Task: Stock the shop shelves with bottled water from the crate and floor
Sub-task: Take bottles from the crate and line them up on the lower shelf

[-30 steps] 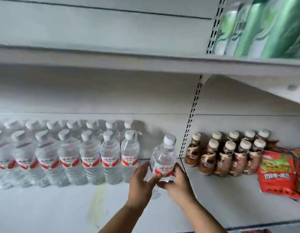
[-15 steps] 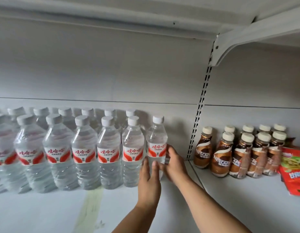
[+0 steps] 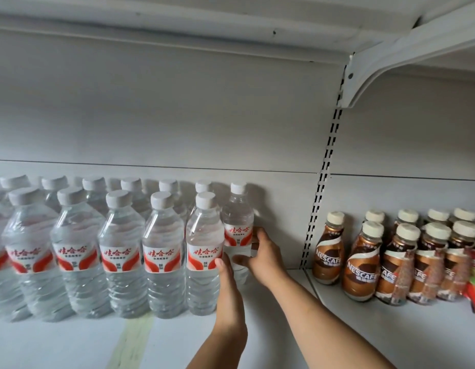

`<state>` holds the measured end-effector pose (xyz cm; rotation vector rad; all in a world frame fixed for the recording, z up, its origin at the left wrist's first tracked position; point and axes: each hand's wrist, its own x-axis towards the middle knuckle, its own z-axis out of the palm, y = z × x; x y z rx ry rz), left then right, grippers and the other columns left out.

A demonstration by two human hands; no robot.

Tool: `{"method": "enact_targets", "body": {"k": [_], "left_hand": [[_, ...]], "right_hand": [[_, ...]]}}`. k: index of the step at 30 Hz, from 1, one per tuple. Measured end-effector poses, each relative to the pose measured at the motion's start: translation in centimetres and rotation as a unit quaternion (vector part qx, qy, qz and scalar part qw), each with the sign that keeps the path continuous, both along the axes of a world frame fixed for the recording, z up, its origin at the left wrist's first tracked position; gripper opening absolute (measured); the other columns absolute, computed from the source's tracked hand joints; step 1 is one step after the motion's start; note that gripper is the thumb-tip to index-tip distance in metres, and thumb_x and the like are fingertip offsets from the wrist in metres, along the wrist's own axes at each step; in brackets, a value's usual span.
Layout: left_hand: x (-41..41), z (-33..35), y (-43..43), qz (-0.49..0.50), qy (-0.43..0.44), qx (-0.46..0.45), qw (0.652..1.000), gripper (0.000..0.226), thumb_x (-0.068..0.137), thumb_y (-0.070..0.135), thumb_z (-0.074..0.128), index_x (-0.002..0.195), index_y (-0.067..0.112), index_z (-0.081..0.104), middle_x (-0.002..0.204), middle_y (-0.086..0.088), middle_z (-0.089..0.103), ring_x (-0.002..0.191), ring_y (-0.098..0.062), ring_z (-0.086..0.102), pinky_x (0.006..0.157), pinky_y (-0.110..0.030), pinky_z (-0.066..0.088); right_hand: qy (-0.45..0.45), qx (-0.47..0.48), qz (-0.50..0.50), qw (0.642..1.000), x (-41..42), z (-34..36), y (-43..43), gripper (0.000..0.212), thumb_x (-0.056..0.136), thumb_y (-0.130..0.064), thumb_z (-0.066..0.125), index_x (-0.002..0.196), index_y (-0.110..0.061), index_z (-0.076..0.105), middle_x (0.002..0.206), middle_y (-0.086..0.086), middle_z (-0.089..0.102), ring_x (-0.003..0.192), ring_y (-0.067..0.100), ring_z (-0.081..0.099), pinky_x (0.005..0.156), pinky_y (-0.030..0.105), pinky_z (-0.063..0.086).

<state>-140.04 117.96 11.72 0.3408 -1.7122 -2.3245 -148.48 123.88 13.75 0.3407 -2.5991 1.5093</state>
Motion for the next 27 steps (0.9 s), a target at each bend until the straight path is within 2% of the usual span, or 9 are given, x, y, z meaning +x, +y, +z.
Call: {"method": "enact_targets", "body": {"k": [2,4,7,11,15,17,20,23,27], "left_hand": [[0.2,0.6,0.1,0.008,0.016,0.080,0.997,0.083,0.081,0.071,0.035,0.147,0.024,0.020,0.152,0.011,0.023,0.136,0.002,0.021,0.114,-0.022,0.012],[0.1,0.9,0.1,0.018,0.026,0.105,0.994,0.080,0.080,0.069,0.032,0.147,0.024,0.022,0.150,0.016,0.022,0.128,0.009,0.019,0.109,-0.018,0.011],[0.8,1.3,0.3,0.008,0.008,0.077,0.997,0.102,0.066,0.083,0.041,0.147,0.024,0.023,0.147,0.018,0.024,0.132,0.008,0.018,0.110,-0.019,0.011],[1.6,0.8,0.0,-0.027,-0.016,-0.011,0.999,0.064,0.092,0.058,0.022,0.147,0.025,0.020,0.153,0.009,0.022,0.142,-0.007,0.017,0.114,-0.026,0.012],[2.5,2.6,-0.5,-0.037,-0.035,0.045,0.998,0.096,0.068,0.081,0.031,0.148,0.029,0.020,0.150,0.020,0.020,0.136,0.006,0.016,0.113,-0.023,0.009],[3.6,4.6,-0.4,-0.039,-0.057,0.026,0.997,0.078,0.081,0.068,0.030,0.147,0.027,0.024,0.149,0.019,0.024,0.135,0.005,0.018,0.112,-0.022,0.011],[6.0,9.3,-0.1,-0.046,-0.071,-0.016,0.996,0.044,0.099,0.033,0.033,0.141,0.020,0.037,0.138,0.014,0.039,0.127,0.002,0.029,0.104,-0.017,0.018],[7.7,13.8,0.2,-0.067,-0.112,-0.072,0.989,0.035,0.098,0.017,0.044,0.132,0.011,0.050,0.128,0.005,0.051,0.116,-0.005,0.041,0.099,-0.019,0.026],[10.6,20.5,0.9,-0.132,-0.149,-0.136,0.971,0.032,0.094,0.011,0.050,0.126,0.007,0.055,0.128,-0.006,0.057,0.113,-0.013,0.050,0.098,-0.023,0.032]], "right_hand": [[0.002,0.002,-0.003,1.000,-0.3,0.0,-0.1,0.060,0.065,-0.013,0.082,0.117,-0.016,0.050,0.114,0.002,0.065,0.101,0.016,0.061,0.081,0.020,0.043],[0.000,0.006,-0.007,1.000,-0.4,-0.1,-0.2,0.061,0.065,-0.014,0.082,0.116,-0.015,0.050,0.115,0.002,0.065,0.103,0.018,0.061,0.083,0.022,0.046],[-0.008,0.016,-0.011,1.000,-0.5,-0.1,-0.3,0.059,0.065,-0.016,0.082,0.115,-0.015,0.051,0.115,0.003,0.065,0.103,0.019,0.062,0.085,0.025,0.048],[-0.030,0.012,-0.004,0.999,-0.2,0.0,-0.5,0.062,0.068,-0.016,0.080,0.122,-0.016,0.049,0.118,0.001,0.062,0.107,0.018,0.060,0.090,0.026,0.047],[-0.089,-0.069,-0.030,0.993,1.4,1.0,1.7,0.051,0.080,-0.006,0.069,0.127,-0.008,0.050,0.116,-0.001,0.057,0.101,0.013,0.055,0.088,0.022,0.042],[-0.116,-0.083,-0.058,0.988,3.0,2.0,3.8,0.039,0.084,-0.004,0.064,0.121,-0.002,0.055,0.110,0.005,0.059,0.097,0.013,0.055,0.086,0.022,0.042],[-0.135,-0.103,-0.097,0.981,5.8,4.7,6.9,0.024,0.085,0.000,0.061,0.109,0.001,0.061,0.096,0.005,0.063,0.090,0.016,0.057,0.079,0.022,0.044],[-0.162,-0.145,-0.137,0.966,9.7,9.0,8.9,0.018,0.090,0.000,0.052,0.093,-0.012,0.065,0.082,0.002,0.061,0.077,0.014,0.054,0.067,0.025,0.043],[-0.209,-0.181,-0.193,0.941,16.2,15.6,10.6,0.027,0.092,-0.004,0.048,0.080,-0.024,0.062,0.085,0.006,0.061,0.082,0.020,0.057,0.069,0.033,0.045]]}}
